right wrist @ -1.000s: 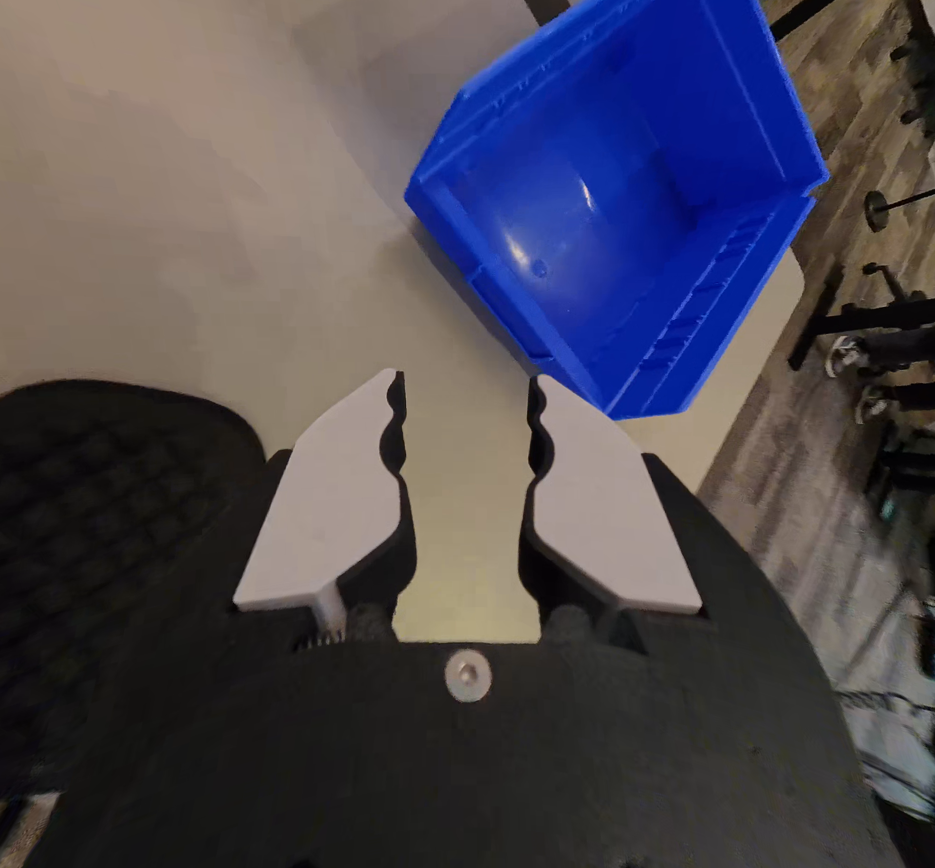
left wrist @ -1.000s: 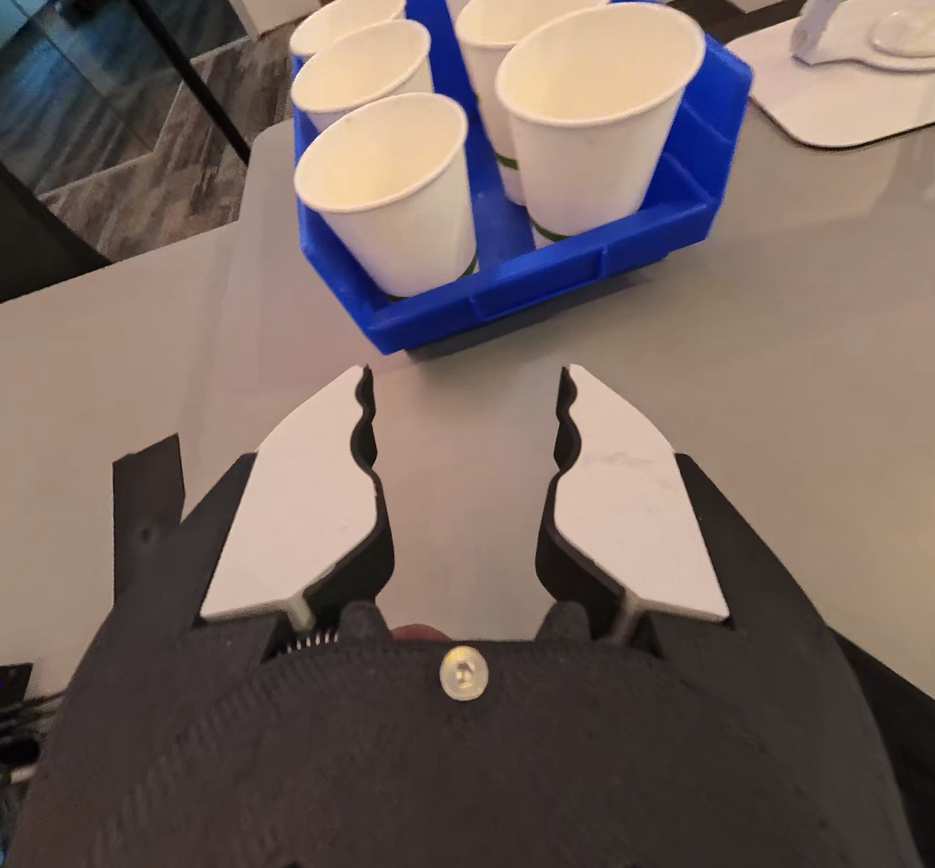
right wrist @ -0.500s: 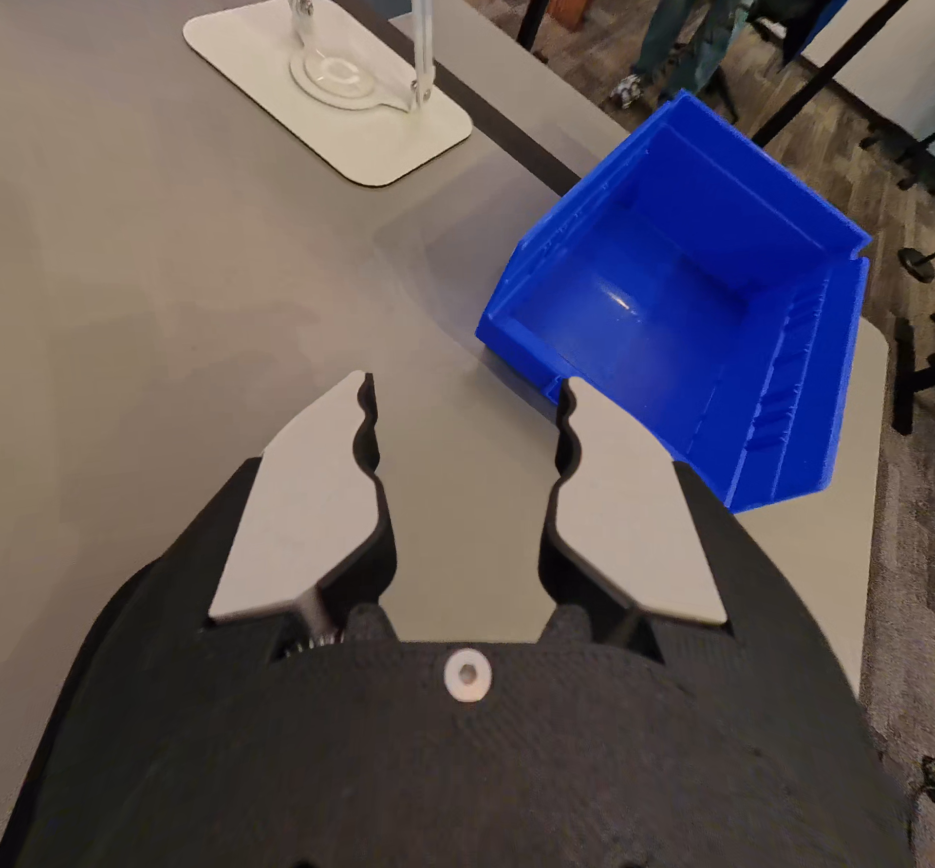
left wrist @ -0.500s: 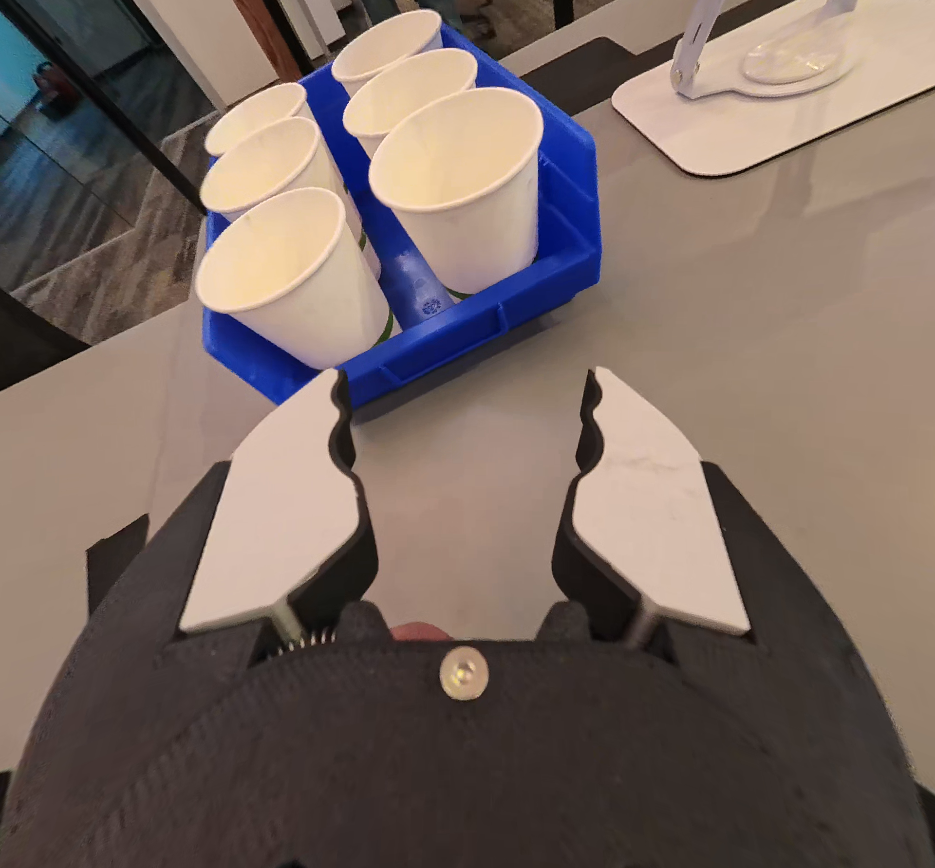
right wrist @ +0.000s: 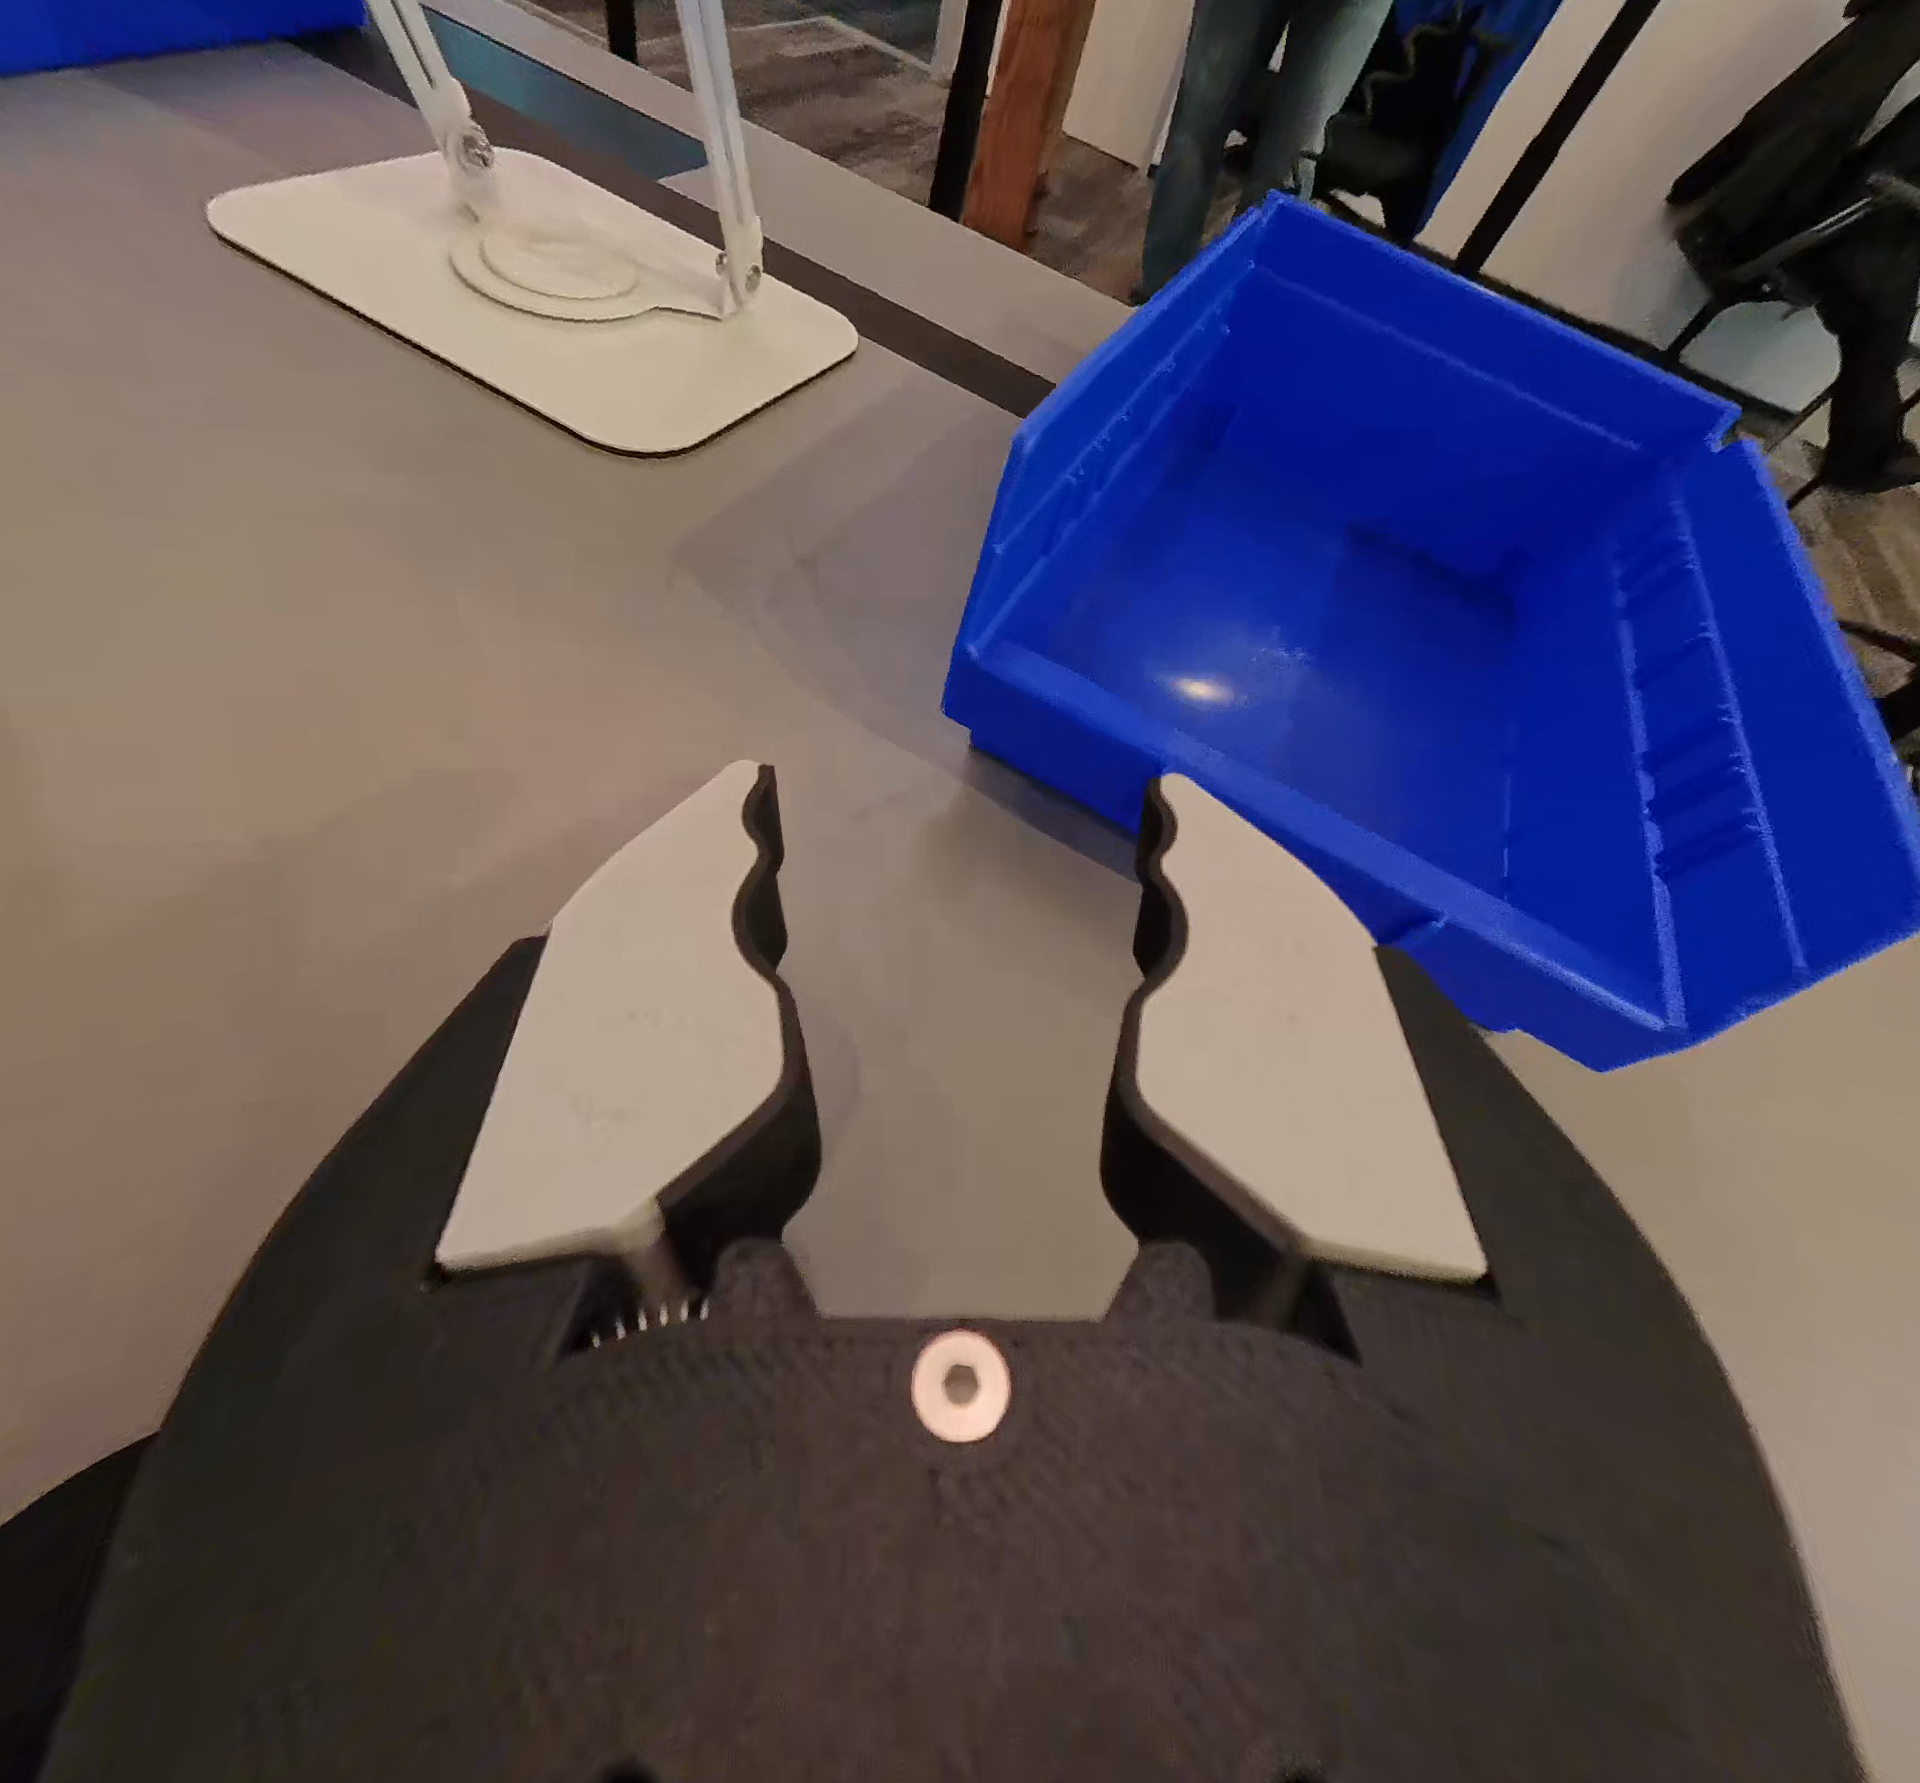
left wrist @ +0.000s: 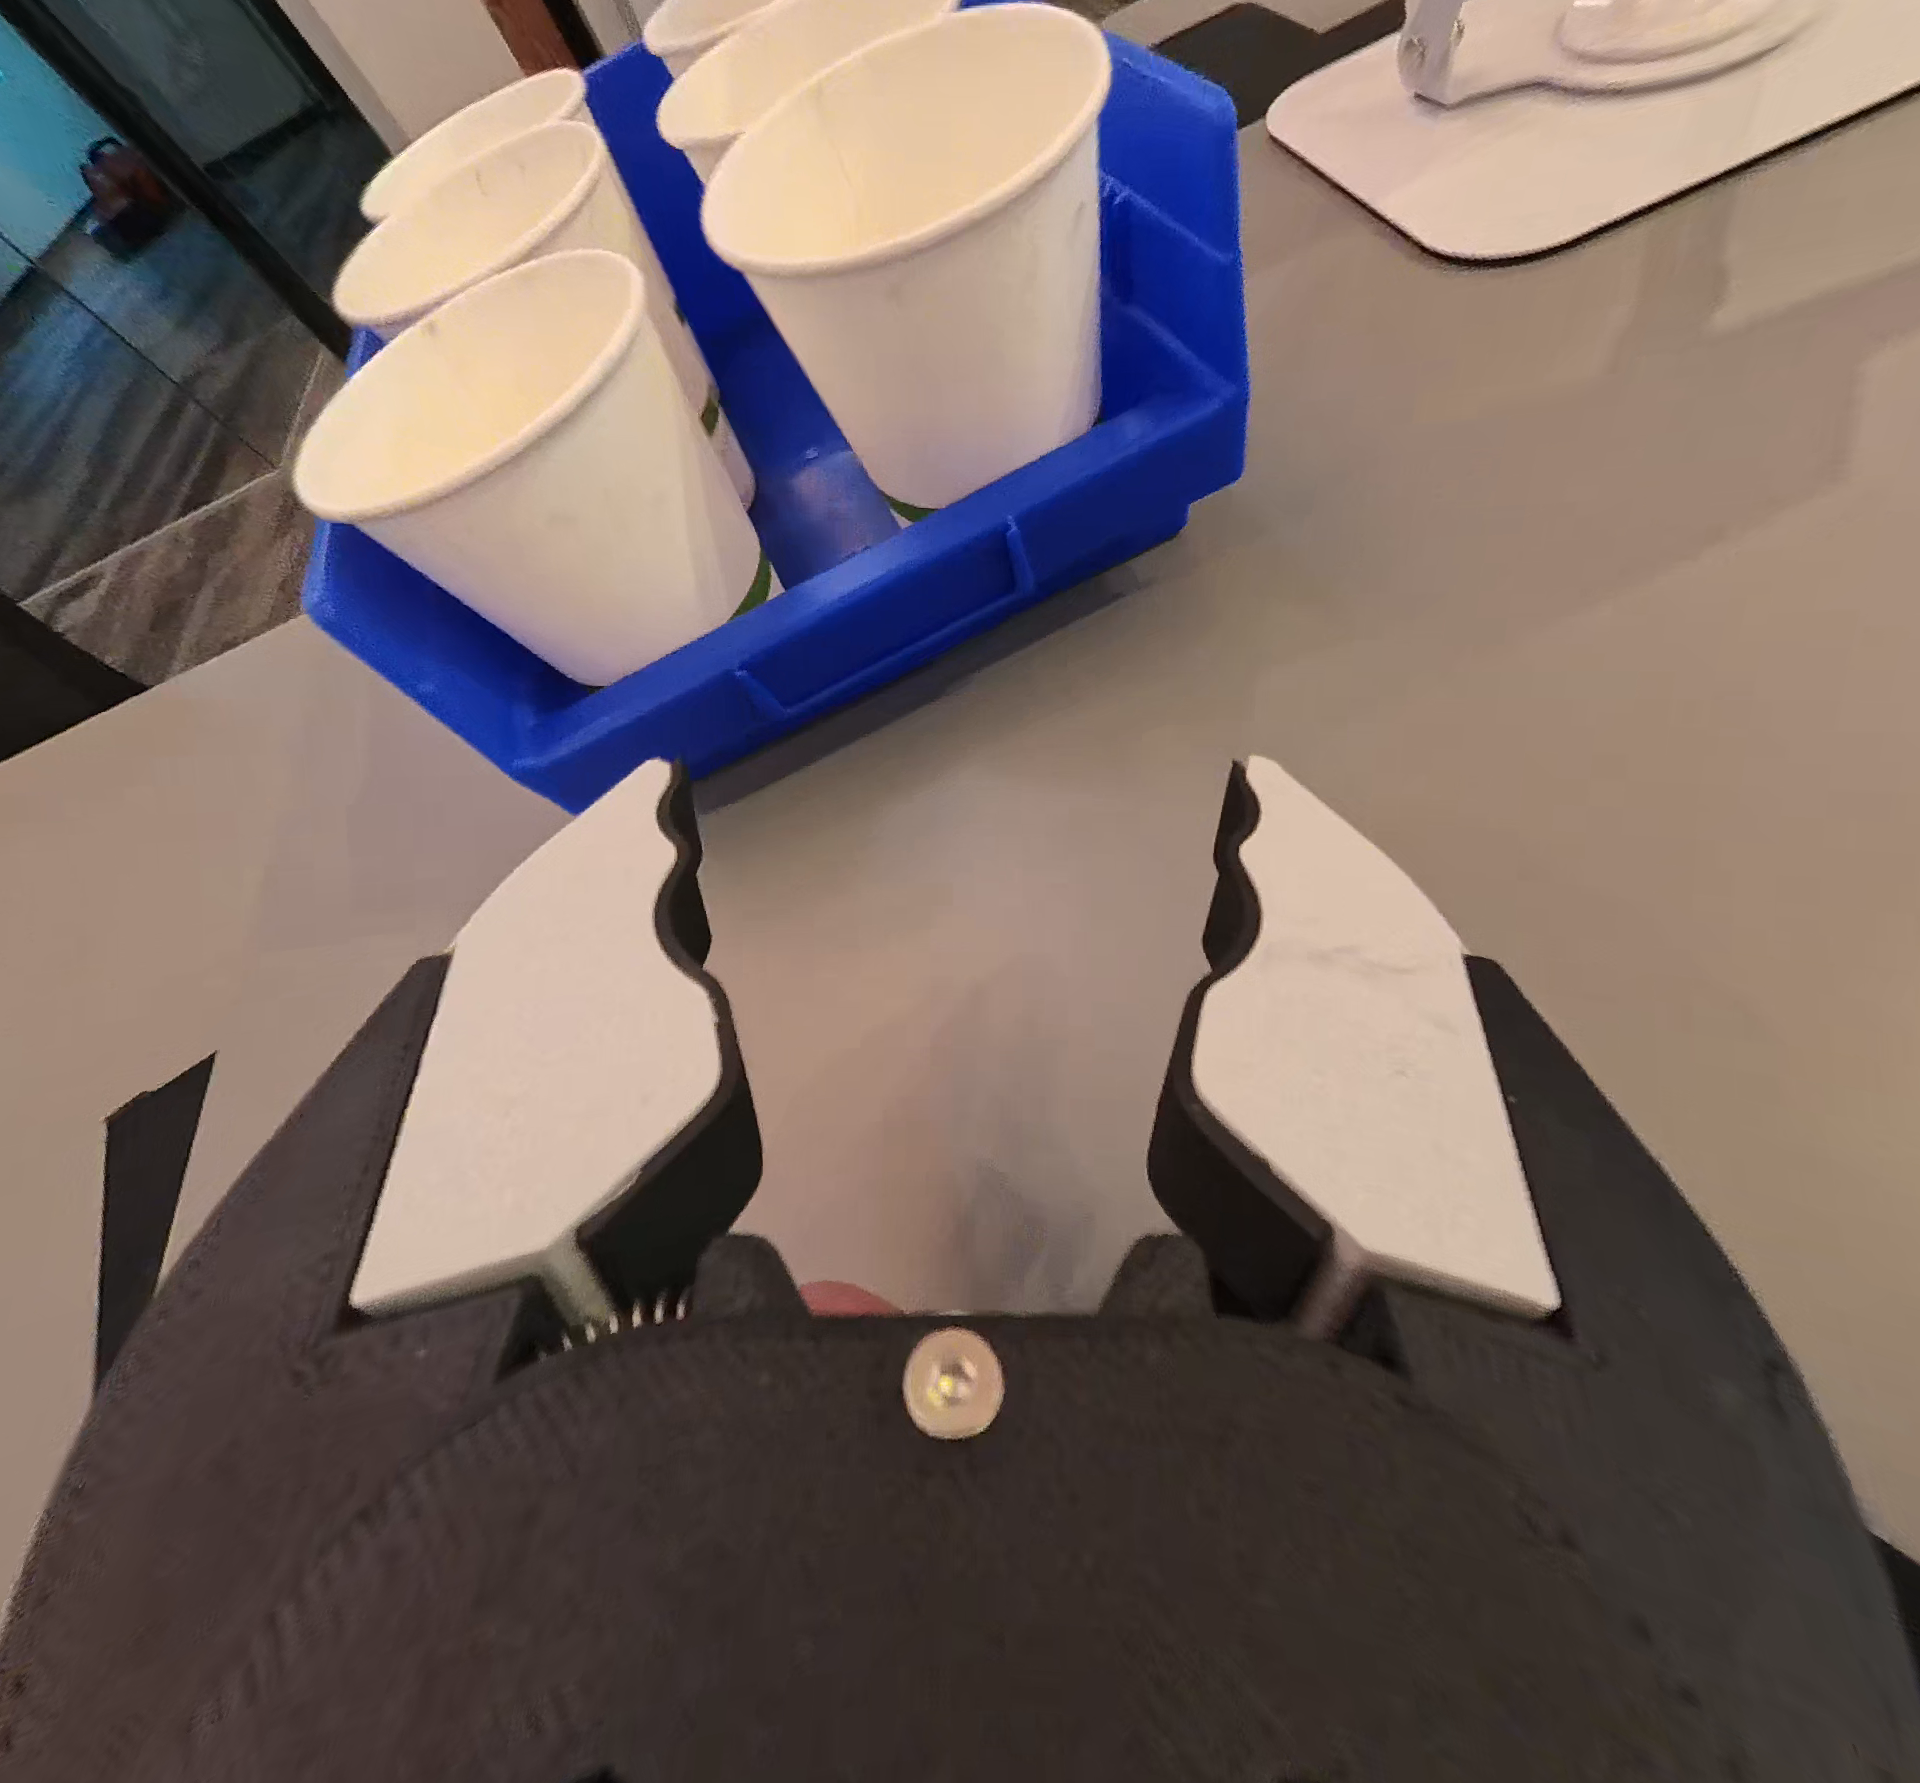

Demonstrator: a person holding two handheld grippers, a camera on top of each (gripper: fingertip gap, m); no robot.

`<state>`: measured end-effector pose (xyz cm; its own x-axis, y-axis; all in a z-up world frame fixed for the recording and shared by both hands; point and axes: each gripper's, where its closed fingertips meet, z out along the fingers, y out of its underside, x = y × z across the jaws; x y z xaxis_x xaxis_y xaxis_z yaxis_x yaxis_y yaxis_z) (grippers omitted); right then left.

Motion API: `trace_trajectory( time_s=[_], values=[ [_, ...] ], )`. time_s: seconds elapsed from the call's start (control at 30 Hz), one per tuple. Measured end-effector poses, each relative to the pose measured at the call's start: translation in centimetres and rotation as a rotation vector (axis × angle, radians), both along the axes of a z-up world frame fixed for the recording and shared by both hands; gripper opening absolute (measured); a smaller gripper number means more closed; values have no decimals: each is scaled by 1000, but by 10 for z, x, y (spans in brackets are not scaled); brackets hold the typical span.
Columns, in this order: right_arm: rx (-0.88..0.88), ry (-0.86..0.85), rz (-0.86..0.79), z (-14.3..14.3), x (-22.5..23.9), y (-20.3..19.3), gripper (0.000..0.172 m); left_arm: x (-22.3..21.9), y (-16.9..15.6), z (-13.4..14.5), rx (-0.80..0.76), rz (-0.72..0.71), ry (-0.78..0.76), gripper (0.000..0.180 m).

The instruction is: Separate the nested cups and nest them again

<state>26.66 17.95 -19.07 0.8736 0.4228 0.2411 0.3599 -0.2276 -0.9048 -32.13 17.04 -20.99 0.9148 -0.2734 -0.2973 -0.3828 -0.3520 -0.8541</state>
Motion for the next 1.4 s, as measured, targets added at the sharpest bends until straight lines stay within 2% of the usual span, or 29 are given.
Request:
trace_trajectory(
  time_s=[0.17,0.27,0.33,0.4,0.47,0.6,0.7,0.8,0.9,0.97,1.07,1.13,1.23,1.37,1.4],
  values=[
    [-29,-18,-39,-10,3,4,70,11,7,2,21,-8,-17,90],
    [-28,79,-56,-5,1,9,70,21,14,13,82,-15,-63,84],
    [-25,63,-76,-5,-1,15,72,28,19,9,79,-16,-4,85],
    [5,56,-77,1,-5,18,72,35,23,5,60,-32,45,89],
    [32,46,-72,9,-4,15,71,42,23,9,74,-75,30,85],
    [56,70,-56,29,6,5,71,67,25,32,116,-172,-11,82],
    [60,47,-77,37,26,-6,73,82,30,35,123,-208,61,85],
    [74,36,-134,46,58,-22,70,88,32,25,125,-208,25,83],
    [84,98,-192,52,91,-32,70,91,33,16,106,-215,7,85],
    [83,109,-241,52,115,-38,71,91,34,21,128,-215,15,86],
    [42,39,-308,42,152,-56,72,90,33,17,119,-216,0,85],
    [36,64,-339,40,176,-73,78,91,32,19,131,-219,1,84],
    [-3,96,-427,35,216,-99,98,90,34,17,120,-212,9,84],
    [-83,98,-531,10,256,-121,135,91,36,16,115,-215,0,84],
    [-93,124,-528,5,260,-123,139,91,36,15,113,-216,-1,84]
  ],
)
